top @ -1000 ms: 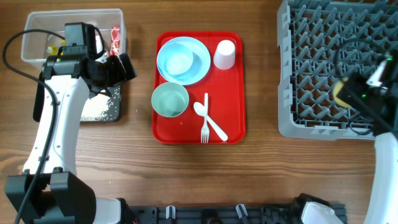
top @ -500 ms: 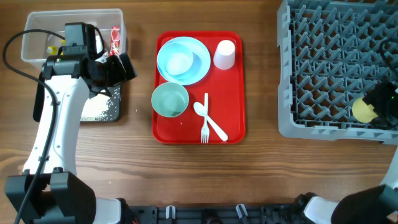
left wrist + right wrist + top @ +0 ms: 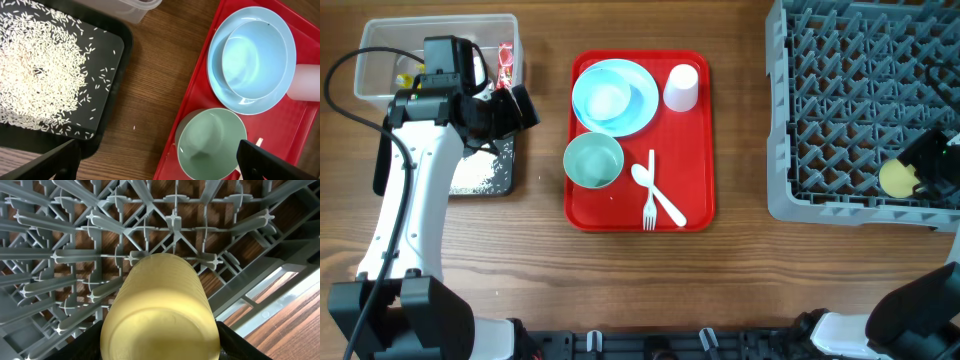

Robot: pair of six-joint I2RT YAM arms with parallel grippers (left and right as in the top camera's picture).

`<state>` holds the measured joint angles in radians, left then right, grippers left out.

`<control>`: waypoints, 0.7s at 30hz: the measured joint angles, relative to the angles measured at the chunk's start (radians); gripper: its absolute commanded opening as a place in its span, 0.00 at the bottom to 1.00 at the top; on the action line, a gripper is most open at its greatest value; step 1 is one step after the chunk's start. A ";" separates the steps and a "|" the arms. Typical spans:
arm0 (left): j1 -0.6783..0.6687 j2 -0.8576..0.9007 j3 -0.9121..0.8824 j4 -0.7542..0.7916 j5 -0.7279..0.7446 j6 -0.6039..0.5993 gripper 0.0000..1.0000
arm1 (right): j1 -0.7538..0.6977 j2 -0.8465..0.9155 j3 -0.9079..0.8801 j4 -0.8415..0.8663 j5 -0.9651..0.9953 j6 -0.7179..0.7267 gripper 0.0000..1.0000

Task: Sort waste into correct bins and load items into the dishwasher rack
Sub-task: 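Carry the yellow cup into the dish rack and release it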

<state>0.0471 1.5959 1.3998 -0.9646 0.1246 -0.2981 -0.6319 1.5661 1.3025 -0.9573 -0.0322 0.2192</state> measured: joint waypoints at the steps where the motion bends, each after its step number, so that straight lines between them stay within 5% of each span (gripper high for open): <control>1: 0.000 0.000 0.000 0.000 0.000 0.000 1.00 | 0.000 0.003 0.000 0.000 0.000 0.000 0.47; 4: 0.000 0.000 0.000 0.000 0.000 0.000 1.00 | 0.000 0.016 0.000 -0.005 0.002 0.000 0.49; 9: 0.000 0.000 0.000 0.000 0.000 0.000 1.00 | 0.000 0.039 0.000 -0.009 0.008 0.000 0.67; 21: 0.000 0.000 0.000 0.000 0.000 0.000 1.00 | 0.000 0.039 0.000 -0.014 0.010 0.000 0.79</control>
<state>0.0471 1.5955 1.3998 -0.9649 0.1246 -0.2981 -0.6319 1.6054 1.3029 -0.9718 -0.0219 0.2192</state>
